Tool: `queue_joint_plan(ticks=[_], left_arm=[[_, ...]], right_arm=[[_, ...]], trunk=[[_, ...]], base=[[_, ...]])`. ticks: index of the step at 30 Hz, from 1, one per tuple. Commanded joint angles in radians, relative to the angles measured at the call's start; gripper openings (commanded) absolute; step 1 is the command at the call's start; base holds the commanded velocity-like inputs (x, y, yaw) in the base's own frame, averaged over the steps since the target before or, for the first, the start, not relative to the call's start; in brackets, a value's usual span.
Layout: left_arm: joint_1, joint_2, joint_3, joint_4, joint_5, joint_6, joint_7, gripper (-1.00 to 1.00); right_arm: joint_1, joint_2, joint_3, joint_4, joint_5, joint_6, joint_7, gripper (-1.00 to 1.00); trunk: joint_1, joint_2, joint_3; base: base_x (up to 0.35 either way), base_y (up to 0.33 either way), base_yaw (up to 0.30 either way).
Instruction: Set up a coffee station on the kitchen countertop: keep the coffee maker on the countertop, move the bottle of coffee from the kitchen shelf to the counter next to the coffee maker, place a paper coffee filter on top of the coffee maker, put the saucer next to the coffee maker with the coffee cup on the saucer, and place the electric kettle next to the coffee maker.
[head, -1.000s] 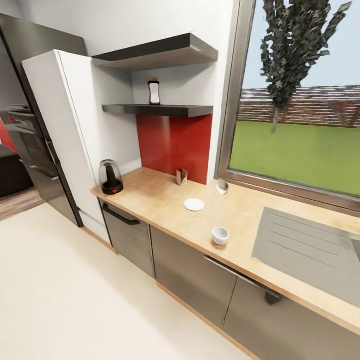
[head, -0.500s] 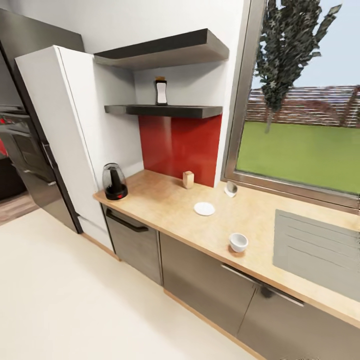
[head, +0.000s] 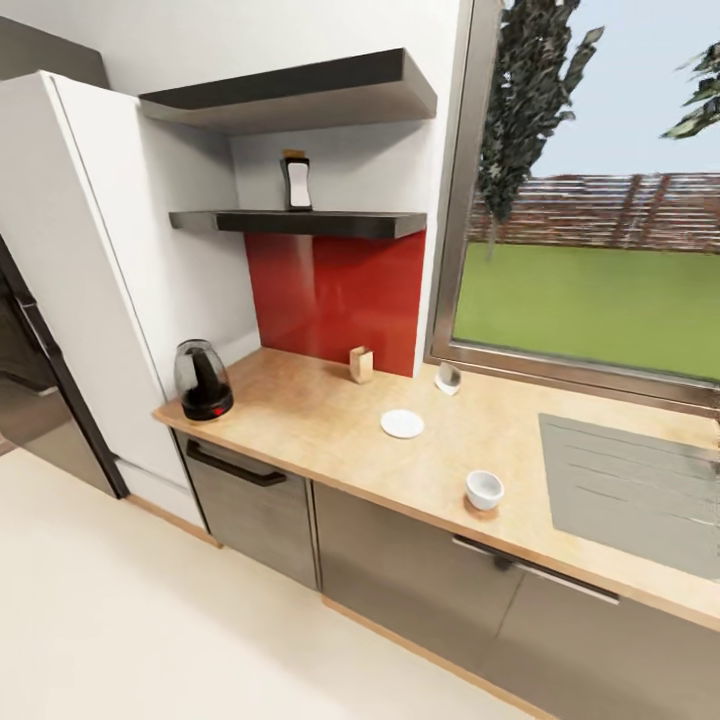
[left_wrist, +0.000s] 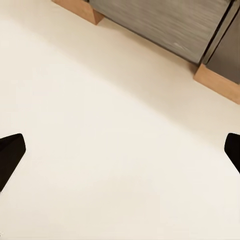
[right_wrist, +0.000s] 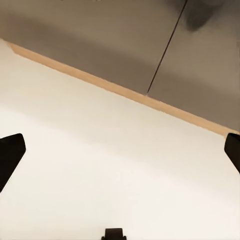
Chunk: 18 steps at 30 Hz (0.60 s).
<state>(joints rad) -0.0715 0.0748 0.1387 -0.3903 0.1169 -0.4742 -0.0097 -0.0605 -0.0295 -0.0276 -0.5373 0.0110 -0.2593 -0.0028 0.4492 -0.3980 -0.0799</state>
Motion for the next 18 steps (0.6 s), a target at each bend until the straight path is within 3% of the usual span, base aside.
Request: queue_joint_plan(ticks=[1, 7, 18], left_arm=[[-0.001, 0.000, -0.002, 0.001, 0.009, -0.003, -0.001, 1.00], [-0.001, 0.000, -0.002, 0.001, 0.011, -0.003, -0.001, 1.00], [-0.001, 0.000, -0.002, 0.001, 0.014, -0.002, 0.000, 1.00]], right_arm=[[-0.001, 0.000, -0.002, 0.000, 0.001, -0.003, 0.000, 1.00], [-0.001, 0.000, -0.002, 0.000, 0.001, -0.003, 0.000, 1.00], [-0.001, 0.000, -0.002, 0.000, 0.001, -0.003, 0.000, 1.00]], trunk=[[0.001, -0.002, -0.002], [0.001, -0.002, -0.002], [0.001, -0.002, -0.002]], base=[[0.144, 0.306, -0.265], [0.113, 0.317, -0.265], [0.009, 0.333, -0.265]])
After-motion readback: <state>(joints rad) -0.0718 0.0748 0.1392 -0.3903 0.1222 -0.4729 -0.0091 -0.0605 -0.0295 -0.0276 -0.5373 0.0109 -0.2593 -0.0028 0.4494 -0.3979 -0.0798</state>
